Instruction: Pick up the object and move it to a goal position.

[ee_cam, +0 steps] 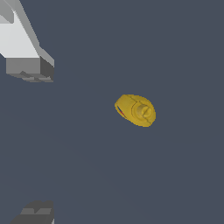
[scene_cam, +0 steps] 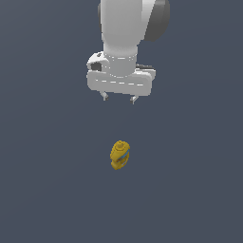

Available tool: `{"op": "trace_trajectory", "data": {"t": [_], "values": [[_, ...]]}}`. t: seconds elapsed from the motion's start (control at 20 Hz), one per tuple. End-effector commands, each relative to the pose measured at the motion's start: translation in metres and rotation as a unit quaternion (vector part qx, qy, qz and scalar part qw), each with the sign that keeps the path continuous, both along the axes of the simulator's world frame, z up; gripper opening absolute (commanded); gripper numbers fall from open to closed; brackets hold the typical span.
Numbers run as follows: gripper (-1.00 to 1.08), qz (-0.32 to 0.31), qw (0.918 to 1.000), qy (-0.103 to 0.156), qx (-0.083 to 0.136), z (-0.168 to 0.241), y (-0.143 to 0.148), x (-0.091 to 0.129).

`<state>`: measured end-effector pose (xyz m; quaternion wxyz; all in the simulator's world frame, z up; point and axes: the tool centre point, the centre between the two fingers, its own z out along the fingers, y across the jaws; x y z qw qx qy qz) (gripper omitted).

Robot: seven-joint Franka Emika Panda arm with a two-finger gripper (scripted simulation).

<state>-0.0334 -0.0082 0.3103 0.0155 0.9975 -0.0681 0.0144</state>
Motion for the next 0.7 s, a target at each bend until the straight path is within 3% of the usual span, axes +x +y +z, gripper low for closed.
{"op": "trace_trajectory", "data": {"t": [0.0, 0.3, 0.65], "values": [[1.0, -0.029, 0.9996, 0.0, 0.003, -0.006, 0.0, 0.01], [1.0, -0.111, 0.9938, 0.002, 0.009, -0.023, 0.001, 0.039], [1.0, -0.205, 0.9785, 0.004, 0.015, -0.047, 0.001, 0.07]]}}
